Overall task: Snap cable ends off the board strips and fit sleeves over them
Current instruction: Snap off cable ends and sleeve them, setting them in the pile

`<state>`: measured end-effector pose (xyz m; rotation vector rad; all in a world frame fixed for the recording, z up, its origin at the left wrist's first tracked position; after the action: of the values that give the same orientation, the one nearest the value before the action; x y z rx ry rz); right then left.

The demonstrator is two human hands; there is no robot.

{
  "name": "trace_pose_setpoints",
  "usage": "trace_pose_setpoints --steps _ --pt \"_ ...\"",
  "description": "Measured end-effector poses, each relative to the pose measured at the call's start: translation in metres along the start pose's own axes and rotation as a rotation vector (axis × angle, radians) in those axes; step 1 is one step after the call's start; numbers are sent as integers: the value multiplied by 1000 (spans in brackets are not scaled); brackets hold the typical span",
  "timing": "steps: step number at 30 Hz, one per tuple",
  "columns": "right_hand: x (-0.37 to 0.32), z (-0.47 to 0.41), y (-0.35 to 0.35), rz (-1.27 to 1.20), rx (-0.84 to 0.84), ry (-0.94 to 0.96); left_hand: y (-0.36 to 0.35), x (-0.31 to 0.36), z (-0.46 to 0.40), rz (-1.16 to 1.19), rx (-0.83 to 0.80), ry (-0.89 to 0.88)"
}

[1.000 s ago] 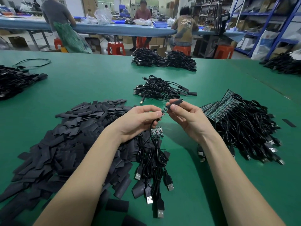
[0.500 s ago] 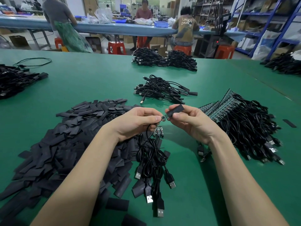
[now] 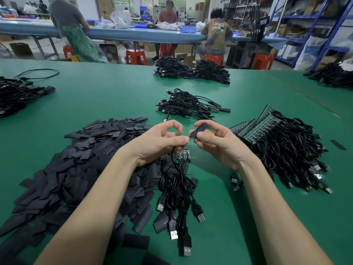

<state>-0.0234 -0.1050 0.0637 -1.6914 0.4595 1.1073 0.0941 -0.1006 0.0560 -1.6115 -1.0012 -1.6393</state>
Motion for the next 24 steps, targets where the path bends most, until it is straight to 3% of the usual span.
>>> trace_pose_setpoints --steps 6,14,24 --pt "4 -2 -7 8 -70 -36 6 0 1 -91 59 22" --pt "-5 -6 27 -96 208 71 25 12 -4 -389 291 -97" --pt "-1 -6 33 -151 261 77 22 19 -3 -441 378 -208"
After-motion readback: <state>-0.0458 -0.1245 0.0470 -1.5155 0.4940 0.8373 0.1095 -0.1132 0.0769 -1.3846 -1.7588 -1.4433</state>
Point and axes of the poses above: each hand's wrist, its own z-axis away from the middle knuckle, its own y-axis out of the back of the hand, x = y × z, the point moved 10 cm from there along -z, towards the middle knuckle, and after that the axes turned 15 degrees about -z, right-handed, at the moved point
